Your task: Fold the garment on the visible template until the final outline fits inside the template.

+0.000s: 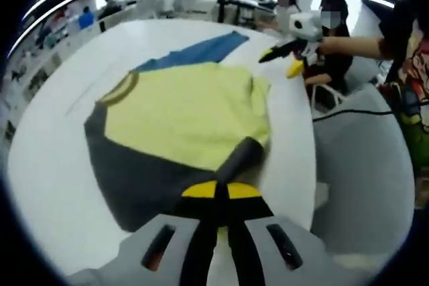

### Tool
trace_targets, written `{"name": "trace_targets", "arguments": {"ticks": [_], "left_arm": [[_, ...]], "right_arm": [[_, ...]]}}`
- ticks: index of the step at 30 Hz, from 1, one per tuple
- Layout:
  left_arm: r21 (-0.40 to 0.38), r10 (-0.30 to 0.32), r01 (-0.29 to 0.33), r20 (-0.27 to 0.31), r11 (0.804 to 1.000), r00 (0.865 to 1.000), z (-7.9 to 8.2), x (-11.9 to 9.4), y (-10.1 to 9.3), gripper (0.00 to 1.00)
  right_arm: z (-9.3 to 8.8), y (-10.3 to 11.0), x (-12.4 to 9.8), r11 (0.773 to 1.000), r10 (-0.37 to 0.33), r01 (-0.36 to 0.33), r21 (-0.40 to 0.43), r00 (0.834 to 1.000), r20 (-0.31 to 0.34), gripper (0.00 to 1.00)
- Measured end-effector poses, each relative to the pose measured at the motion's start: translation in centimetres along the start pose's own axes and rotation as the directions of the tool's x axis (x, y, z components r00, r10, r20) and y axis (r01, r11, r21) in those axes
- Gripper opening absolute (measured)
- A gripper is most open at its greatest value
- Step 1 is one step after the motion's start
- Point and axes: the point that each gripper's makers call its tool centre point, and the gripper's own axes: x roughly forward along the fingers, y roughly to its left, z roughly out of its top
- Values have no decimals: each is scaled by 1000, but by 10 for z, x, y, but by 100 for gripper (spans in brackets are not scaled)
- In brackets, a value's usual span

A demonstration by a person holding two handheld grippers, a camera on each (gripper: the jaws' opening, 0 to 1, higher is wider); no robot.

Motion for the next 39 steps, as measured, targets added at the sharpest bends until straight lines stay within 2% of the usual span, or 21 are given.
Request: {"name": "trace_targets", "arguments": {"ticks": [5,9,12,15,20,21,24,28,31,34,39], "left_arm": [[-83,-40,38,-22,996,999,-1,14,21,0],[-165,-65,59,-32,985,997,-5,22,35,0],[-181,-80,72,-38,981,996,-8,27,40,0],[-154,-82,73,-59,985,995,-13,31,44,1],[-40,-48,44,-119,998,992,-22,39,53,2],[-14,-50,48,-120,999,992,-22,41,54,2],[2,-42,42,-126,999,991,-22,43,54,2],[103,3,11,-139,995,990,-21,43,56,4],[160,38,-17,-133,987,990,-19,42,55,5],[154,59,-42,-110,987,992,-19,39,58,8],[121,90,-84,-42,989,995,-10,27,63,13]], "right_arm": [[-5,-1,-4,1000,-13,13,17,1000,4,61],[-11,-4,-6,999,-20,20,26,1000,-1,60],[-13,-4,-7,999,-24,24,35,1000,4,60],[-13,-5,-8,998,-28,28,49,999,15,60],[-10,-6,-8,998,-33,31,50,999,28,60],[-10,-6,-8,998,-33,31,51,999,30,60],[-9,-7,-7,998,-36,35,48,999,30,60],[-9,-7,-7,998,-40,38,57,998,38,60],[-12,-5,-6,997,-37,35,67,999,35,60],[-13,-3,-4,997,-32,29,67,999,31,60],[-12,-1,-3,998,-26,24,58,999,28,59]]}}
